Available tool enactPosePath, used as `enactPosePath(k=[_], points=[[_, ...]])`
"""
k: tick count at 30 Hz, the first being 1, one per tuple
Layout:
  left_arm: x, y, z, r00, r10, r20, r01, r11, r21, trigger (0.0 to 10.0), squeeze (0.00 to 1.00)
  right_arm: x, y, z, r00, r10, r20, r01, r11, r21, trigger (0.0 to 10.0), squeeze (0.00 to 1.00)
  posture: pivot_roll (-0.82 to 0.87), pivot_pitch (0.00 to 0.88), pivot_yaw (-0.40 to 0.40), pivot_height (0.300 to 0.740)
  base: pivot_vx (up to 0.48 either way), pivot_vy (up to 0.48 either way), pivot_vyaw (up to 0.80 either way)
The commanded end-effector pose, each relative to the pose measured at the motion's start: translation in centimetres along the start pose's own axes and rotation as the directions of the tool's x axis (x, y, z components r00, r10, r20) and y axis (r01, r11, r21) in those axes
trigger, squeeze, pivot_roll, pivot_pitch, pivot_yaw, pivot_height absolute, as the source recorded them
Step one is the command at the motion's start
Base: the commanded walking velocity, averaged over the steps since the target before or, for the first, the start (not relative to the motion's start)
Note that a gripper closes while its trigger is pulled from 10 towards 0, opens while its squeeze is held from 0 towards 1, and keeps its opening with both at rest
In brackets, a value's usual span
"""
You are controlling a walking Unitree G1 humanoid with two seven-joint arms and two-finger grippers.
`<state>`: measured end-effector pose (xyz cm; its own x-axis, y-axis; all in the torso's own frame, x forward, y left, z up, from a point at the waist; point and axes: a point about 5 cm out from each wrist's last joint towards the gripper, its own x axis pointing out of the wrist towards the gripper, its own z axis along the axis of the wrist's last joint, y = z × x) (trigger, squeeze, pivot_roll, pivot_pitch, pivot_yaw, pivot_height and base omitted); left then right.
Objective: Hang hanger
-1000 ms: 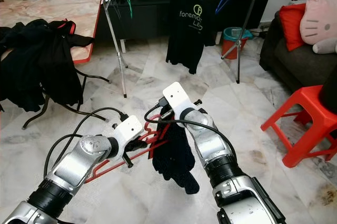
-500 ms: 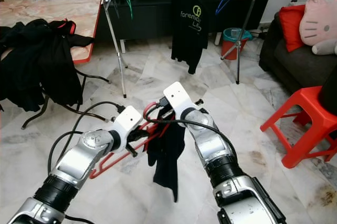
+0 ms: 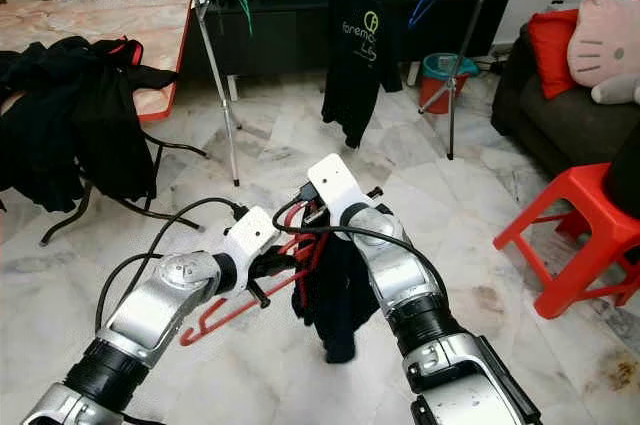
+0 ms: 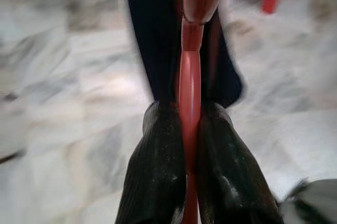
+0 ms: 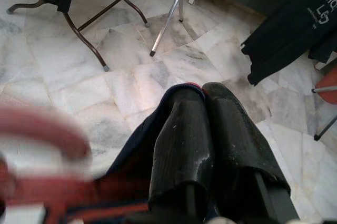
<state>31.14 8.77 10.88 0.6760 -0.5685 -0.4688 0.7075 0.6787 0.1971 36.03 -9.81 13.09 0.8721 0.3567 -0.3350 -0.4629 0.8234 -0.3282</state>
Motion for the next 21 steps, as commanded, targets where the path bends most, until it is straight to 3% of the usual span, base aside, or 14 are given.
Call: enactPosePath(k=[1,4,9,16,18,21], points=[[-0.1,0.8,0.2,0.999,0.05,-0.012,-0.05,0.999,0.005,10.0,0.0,-0.1,0.0,1.4,0.999,0.0,0.051,0.0,1.0,-0.009,10.0,0.0,-0.13,0.0,-0.041,0.732,0.0,0.0,0.0],[0.0,0.8,0.5,0.998,0.056,0.019,-0.056,0.998,-0.011,10.0,0.0,-0.1,0.3,1.6,0.998,0.008,0.057,-0.008,1.0,-0.01,10.0,0.0,-0.13,0.0,-0.041,0.732,0.0,0.0,0.0],[0.2,-0.5,1.8,0.992,-0.032,0.126,0.041,0.997,-0.07,10.0,0.0,-0.2,0.7,1.7,0.997,0.039,0.063,-0.038,0.999,-0.017,10.0,0.0,-0.13,0.0,-0.043,0.732,0.0,0.0,0.0],[0.2,-0.5,1.8,0.992,-0.032,0.126,0.041,0.997,-0.07,10.0,0.0,-0.2,0.7,1.7,0.997,0.039,0.063,-0.038,0.999,-0.017,10.0,0.0,-0.13,0.0,-0.043,0.732,0.0,0.0,0.0],[0.1,-1.2,2.3,0.978,-0.091,0.186,0.11,0.989,-0.096,10.0,0.0,-0.5,1.1,1.7,0.992,0.095,0.08,-0.091,0.994,-0.052,10.0,0.0,-0.13,0.0,-0.043,0.732,0.0,0.0,0.0],[0.1,-1.0,2.5,0.976,-0.067,0.207,0.095,0.987,-0.13,10.0,0.0,-0.7,1.3,2.0,0.987,0.127,0.101,-0.122,0.991,-0.05,10.0,0.0,-0.13,0.0,-0.044,0.732,0.0,0.0,0.0]])
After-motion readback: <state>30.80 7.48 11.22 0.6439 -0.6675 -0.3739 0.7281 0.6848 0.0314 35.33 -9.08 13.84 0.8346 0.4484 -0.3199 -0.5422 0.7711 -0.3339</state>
